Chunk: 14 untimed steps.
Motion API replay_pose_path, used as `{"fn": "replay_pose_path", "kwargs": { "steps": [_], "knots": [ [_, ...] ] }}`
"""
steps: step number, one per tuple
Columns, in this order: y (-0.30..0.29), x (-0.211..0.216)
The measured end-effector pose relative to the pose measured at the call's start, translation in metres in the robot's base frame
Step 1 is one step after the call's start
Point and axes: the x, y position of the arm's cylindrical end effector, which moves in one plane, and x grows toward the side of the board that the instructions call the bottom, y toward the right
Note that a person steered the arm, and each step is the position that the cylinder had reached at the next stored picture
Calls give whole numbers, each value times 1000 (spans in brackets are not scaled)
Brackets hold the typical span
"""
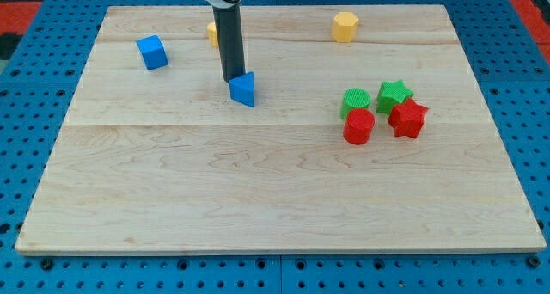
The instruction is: Slide the yellow heart close to the blue triangle
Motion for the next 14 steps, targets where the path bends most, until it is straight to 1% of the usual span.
{"fn": "replay_pose_path", "kwargs": {
  "steps": [1,2,3,4,5,6,7,8,9,10,11,12,13,14],
  "knots": [
    [8,-5],
    [73,-40],
    [160,-62],
    [226,-124],
    [236,-151],
    [172,-123],
    [100,-106],
    [57,-72],
    [8,-29],
    [-3,-25],
    [39,-76],
    [43,-97],
    [14,-132],
    [-39,-148]
  ]
}}
